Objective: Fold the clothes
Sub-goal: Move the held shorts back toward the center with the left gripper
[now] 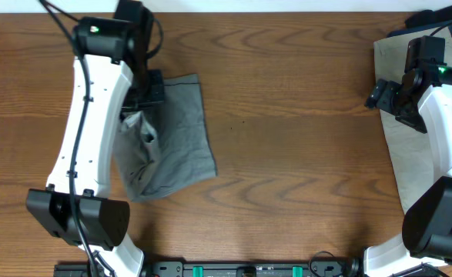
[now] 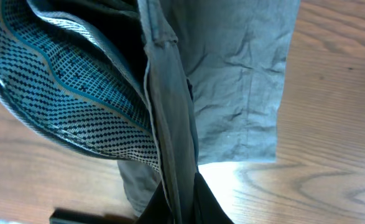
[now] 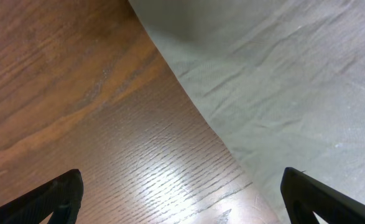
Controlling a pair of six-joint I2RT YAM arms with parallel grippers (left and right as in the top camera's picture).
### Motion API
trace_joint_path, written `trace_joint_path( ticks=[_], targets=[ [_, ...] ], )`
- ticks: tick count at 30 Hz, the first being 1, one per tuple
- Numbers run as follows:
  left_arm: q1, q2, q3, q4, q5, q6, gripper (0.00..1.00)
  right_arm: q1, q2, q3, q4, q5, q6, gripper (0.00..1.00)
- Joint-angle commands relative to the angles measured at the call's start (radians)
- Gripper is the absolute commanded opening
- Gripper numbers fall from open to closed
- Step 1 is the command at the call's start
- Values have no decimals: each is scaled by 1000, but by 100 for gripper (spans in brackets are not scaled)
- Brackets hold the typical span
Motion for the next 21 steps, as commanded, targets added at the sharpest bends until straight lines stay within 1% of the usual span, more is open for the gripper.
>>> trace_joint_path(
  ticks=[1,8,14,21],
  targets=[
    [-36,-12,-42,29,7,9,6,-4,-14,10,0,13,-1,99],
    [-63,-11,-188,169,70,6,6,-4,-14,10,0,13,-1,99],
    [-65,-11,-294,302,183,10,6,-4,-14,10,0,13,-1,99],
    [-80,-11,-390,418,190,9,6,-4,-14,10,0,13,0,99]
  ],
)
